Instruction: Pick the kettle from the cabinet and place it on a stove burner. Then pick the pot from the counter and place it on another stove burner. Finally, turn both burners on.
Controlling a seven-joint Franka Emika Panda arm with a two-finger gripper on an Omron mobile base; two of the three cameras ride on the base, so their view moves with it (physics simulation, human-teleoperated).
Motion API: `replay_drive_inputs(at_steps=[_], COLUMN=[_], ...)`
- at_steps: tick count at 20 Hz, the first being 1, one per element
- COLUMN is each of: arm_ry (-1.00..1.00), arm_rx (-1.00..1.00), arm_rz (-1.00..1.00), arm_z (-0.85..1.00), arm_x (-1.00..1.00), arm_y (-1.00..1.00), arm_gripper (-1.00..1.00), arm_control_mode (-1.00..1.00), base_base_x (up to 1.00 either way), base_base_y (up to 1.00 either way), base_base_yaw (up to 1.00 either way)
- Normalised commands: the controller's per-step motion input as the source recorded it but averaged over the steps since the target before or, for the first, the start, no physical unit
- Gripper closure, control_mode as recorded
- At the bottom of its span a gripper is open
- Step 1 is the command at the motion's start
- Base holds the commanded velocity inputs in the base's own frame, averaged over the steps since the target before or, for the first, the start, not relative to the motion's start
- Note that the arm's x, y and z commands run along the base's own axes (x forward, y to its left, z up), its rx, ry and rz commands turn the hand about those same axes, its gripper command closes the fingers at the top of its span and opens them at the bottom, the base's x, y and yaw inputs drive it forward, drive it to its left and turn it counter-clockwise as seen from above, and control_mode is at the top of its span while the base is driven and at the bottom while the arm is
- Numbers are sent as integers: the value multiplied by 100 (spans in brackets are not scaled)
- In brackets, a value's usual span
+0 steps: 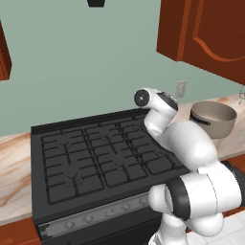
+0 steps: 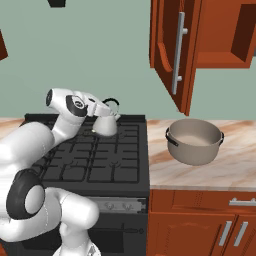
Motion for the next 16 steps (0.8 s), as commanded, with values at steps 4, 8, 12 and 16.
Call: replay_drive_inputs(at_steps=[4,8,12,16], arm_ry=[-5,-6,-3,0], arm_rx=[0,0,0,0], arm_rz=[0,0,0,-2], arm_z=[-4,-5,-4,-3], arm_x=[12,10,8,10], arm_y=[0,0,0,0], arm_gripper=[100,100,100,100], arm_control_mode=[-100,-100,-100,-100], base_base_x=[0,0,0,0], base_base_y=[0,0,0,0], base_base_yaw=[0,0,0,0])
